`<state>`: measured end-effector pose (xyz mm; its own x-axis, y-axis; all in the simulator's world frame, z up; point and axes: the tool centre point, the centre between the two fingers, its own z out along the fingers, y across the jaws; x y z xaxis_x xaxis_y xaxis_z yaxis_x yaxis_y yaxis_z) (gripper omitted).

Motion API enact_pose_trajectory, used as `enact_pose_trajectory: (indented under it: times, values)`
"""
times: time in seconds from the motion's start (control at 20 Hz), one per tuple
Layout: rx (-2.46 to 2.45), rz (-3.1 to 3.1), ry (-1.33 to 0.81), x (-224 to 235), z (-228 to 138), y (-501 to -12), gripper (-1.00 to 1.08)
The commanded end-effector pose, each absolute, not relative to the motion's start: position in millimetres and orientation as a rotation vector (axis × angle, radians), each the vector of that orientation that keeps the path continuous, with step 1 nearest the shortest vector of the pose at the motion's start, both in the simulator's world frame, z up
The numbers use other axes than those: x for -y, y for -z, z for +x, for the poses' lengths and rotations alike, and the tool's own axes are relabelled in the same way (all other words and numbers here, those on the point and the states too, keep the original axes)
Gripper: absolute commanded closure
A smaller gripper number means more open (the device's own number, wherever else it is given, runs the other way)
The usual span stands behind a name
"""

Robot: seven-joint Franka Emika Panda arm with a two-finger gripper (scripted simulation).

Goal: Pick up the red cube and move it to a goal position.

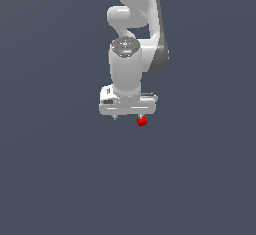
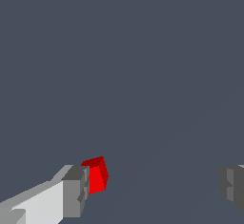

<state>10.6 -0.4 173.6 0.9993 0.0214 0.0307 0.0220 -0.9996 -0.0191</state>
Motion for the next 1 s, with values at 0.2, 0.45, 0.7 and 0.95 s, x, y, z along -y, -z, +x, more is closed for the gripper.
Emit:
enact_pose_trajectory:
  times: [0.2, 0.45, 0.7, 0.95]
  values:
    - [0.046, -3.122, 0.046, -2, 8, -169, -0.92]
    - [0.097, -3.123, 0.041, -12, 0, -151, -0.92]
    - [0.187, -3.122, 0.031, -29, -17, -120, -0.92]
    - [0.304, -3.117, 0.018, -50, -39, -78, -0.92]
